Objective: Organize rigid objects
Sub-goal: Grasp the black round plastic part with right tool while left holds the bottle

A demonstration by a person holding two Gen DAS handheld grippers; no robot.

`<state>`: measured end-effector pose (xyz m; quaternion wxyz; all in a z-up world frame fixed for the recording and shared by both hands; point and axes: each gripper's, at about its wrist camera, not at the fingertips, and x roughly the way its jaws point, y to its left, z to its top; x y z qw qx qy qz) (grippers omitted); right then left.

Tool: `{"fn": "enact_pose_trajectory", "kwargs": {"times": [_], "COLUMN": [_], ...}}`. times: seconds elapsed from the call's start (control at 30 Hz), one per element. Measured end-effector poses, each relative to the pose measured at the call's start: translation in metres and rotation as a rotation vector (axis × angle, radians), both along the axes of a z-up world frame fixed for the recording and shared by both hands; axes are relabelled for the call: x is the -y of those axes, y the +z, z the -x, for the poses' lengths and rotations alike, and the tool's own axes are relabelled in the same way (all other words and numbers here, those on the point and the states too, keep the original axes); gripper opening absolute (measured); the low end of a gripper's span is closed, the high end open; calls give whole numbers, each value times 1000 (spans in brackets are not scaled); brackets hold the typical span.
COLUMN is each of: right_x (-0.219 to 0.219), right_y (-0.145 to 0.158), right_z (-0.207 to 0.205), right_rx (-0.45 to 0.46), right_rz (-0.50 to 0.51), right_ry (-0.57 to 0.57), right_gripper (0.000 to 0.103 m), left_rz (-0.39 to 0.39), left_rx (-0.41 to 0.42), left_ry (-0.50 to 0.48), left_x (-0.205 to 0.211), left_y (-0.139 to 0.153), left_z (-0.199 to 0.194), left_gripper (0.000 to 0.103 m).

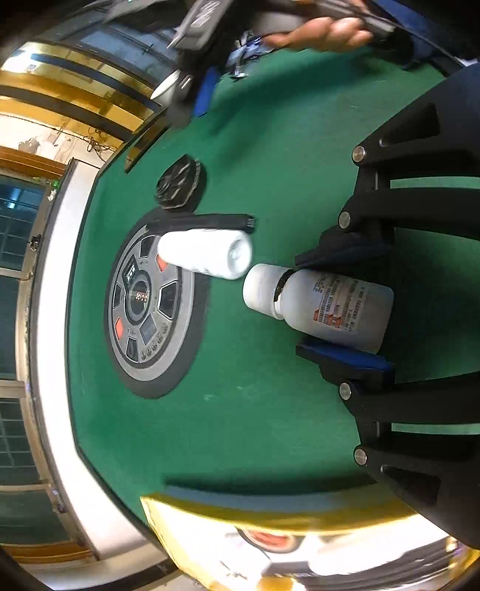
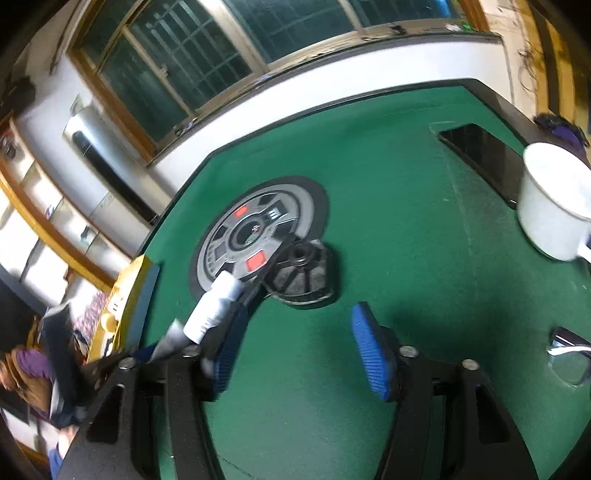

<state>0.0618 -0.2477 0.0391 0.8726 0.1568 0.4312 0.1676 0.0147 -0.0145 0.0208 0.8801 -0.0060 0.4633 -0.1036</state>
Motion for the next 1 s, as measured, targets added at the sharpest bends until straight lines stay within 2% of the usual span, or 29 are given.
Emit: {"fn": "enact_pose_trajectory", "kwargs": {"times": [0.07,0.2,0.3,0.4,0.47,0.53,0.6,0.7,0.77,0.8,0.83,1.0], "right_x": [-12,-22,-30,-38,-43,-43,-40,-32,-27,-25,-26,-25], "right_y": [2,-3,-11,-23,-28,-28,-25,-18,-7,-1,1,-3], "right_z": [-6,-28,-40,-47,-50,-49,-45,-35,-25,-19,-19,-16], "right_rx": [8,-43,-65,-87,-102,-94,-97,-92,-50,-23,-18,-67], "right_rz": [78,118,159,204,210,223,230,185,182,182,172,156], "right_ry": [-9,-51,-68,-71,-60,-52,-55,-59,-73,-75,-69,-57], "right_gripper": [75,75,75,74,67,55,51,51,51,31,5,3], "left_rz": [6,38,-2,6,7,8,9,23,50,60,62,36], "left_rx": [13,3,24,23,24,24,24,25,25,25,25,26], "left_ry": [7,9,2,6,9,16,23,32,31,32,29,19], "left_x": [-1,-2,3,2,3,3,4,3,2,2,4,11], "left_y": [0,-8,-9,-8,-9,-9,-9,-8,-8,-9,-9,-9], "left_z": [4,0,3,4,3,3,4,4,4,4,5,9], "left_gripper": [38,38,38,38,38,38,37,37,36,36,36,36]}}
